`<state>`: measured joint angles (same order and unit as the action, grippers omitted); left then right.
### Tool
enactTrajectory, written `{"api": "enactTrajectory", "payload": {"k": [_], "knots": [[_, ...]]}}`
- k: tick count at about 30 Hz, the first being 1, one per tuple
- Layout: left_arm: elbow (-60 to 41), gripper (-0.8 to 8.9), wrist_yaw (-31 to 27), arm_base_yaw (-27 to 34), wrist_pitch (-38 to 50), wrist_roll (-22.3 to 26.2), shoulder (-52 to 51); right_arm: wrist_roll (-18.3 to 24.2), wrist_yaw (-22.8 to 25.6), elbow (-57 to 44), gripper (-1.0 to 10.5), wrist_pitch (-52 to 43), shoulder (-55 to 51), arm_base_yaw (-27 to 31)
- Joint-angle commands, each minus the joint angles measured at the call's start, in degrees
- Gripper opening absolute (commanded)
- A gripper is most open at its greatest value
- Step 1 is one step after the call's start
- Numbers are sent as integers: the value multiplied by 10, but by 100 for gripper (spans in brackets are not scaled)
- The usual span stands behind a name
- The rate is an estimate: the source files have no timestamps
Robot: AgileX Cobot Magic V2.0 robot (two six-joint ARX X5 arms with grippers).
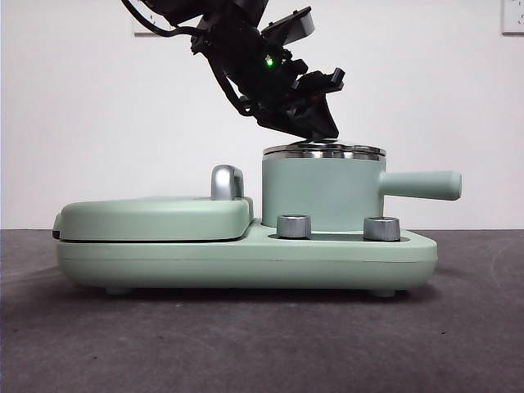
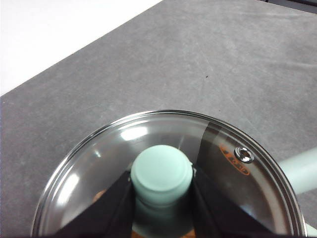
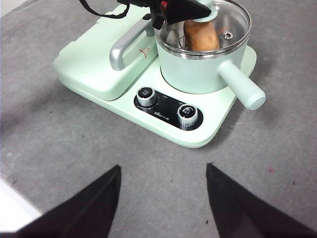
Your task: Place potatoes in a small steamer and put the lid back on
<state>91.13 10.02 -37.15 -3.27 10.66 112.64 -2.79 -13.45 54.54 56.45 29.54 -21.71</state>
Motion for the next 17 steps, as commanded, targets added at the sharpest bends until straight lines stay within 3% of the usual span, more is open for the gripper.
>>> {"api": "enactTrajectory", "payload": {"k": [1,17], "knots": [[9,14,-1,-4,-17,7,7,4,-1,5,263,-2,3,-3],[12,30,-16,4,-37,7,0,2,-3,5,263,-2,3,-3]]}}
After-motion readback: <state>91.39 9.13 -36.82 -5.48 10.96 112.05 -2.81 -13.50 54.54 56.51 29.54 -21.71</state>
